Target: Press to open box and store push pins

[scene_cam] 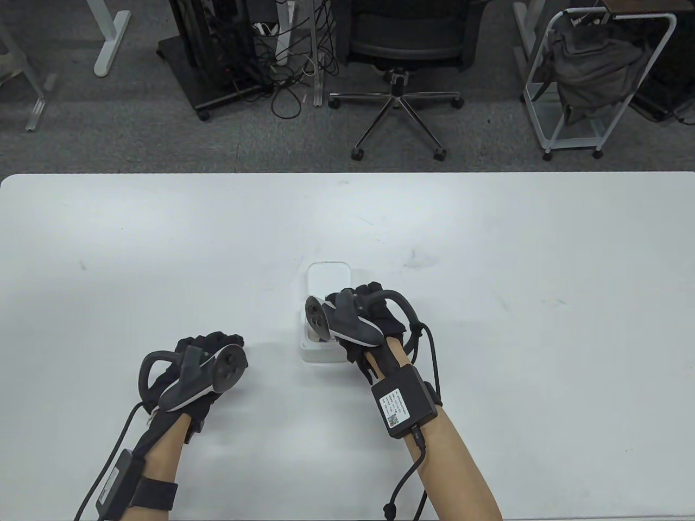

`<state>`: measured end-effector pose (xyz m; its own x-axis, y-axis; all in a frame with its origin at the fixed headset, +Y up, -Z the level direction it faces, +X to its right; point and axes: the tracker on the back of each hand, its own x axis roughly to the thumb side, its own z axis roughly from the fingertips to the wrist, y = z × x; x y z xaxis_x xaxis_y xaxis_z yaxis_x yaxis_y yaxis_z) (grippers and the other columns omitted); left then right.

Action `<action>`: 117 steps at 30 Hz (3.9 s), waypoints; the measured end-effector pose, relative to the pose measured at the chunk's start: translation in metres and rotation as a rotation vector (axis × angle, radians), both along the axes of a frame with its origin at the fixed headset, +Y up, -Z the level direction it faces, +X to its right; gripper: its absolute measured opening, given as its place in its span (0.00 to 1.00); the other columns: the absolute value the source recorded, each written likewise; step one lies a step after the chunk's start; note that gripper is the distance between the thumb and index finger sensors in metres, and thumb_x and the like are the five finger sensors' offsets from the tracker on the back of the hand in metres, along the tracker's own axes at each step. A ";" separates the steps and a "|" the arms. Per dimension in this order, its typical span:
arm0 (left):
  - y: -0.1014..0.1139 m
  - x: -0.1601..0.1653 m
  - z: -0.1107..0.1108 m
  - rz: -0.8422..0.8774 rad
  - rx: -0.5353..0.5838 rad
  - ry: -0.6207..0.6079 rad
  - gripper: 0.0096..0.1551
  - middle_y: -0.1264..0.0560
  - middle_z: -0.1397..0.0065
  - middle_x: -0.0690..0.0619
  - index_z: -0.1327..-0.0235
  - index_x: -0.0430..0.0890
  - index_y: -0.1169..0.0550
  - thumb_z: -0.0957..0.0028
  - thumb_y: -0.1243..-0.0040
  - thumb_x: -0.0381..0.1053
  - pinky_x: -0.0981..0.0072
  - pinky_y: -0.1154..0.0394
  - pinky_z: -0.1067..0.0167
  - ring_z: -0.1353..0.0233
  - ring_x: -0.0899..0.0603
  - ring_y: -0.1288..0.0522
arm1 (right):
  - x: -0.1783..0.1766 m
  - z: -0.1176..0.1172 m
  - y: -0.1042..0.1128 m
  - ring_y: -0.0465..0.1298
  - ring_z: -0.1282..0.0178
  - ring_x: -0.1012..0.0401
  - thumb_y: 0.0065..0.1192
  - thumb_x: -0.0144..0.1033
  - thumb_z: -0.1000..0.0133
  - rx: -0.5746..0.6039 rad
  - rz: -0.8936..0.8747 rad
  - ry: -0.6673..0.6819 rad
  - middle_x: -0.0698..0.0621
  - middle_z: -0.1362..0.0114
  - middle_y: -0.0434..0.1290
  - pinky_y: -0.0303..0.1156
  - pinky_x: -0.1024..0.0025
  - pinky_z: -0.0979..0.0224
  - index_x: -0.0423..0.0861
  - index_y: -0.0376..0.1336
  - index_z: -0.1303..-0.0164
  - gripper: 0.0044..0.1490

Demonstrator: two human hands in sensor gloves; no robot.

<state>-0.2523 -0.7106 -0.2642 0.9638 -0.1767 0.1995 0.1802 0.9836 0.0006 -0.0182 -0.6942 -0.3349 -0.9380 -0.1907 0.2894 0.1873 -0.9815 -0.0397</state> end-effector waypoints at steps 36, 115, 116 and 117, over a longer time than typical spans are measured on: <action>-0.001 -0.001 0.004 0.000 0.003 0.007 0.29 0.20 0.30 0.58 0.33 0.58 0.23 0.47 0.49 0.64 0.48 0.23 0.27 0.37 0.49 0.15 | 0.073 0.014 -0.059 0.81 0.39 0.57 0.64 0.54 0.57 -0.110 0.097 -0.117 0.60 0.38 0.78 0.68 0.43 0.22 0.59 0.64 0.43 0.32; 0.002 -0.001 0.005 -0.021 -0.003 0.011 0.29 0.20 0.30 0.58 0.33 0.58 0.23 0.47 0.49 0.64 0.48 0.23 0.27 0.36 0.49 0.15 | -0.004 0.003 -0.006 0.79 0.36 0.55 0.61 0.52 0.55 0.015 0.014 0.008 0.59 0.36 0.76 0.68 0.43 0.22 0.58 0.63 0.41 0.30; 0.002 -0.001 0.005 -0.020 -0.003 0.010 0.29 0.20 0.29 0.58 0.33 0.58 0.23 0.47 0.49 0.64 0.48 0.23 0.27 0.36 0.49 0.15 | -0.003 0.003 -0.006 0.79 0.36 0.55 0.61 0.52 0.55 0.017 0.017 0.007 0.59 0.36 0.76 0.68 0.43 0.22 0.58 0.63 0.41 0.30; 0.002 0.000 0.005 -0.019 -0.002 0.010 0.29 0.20 0.30 0.59 0.33 0.58 0.23 0.47 0.49 0.64 0.48 0.23 0.27 0.36 0.49 0.15 | -0.001 0.004 -0.005 0.79 0.36 0.55 0.61 0.52 0.55 0.019 0.019 0.002 0.59 0.36 0.76 0.68 0.43 0.22 0.58 0.63 0.41 0.30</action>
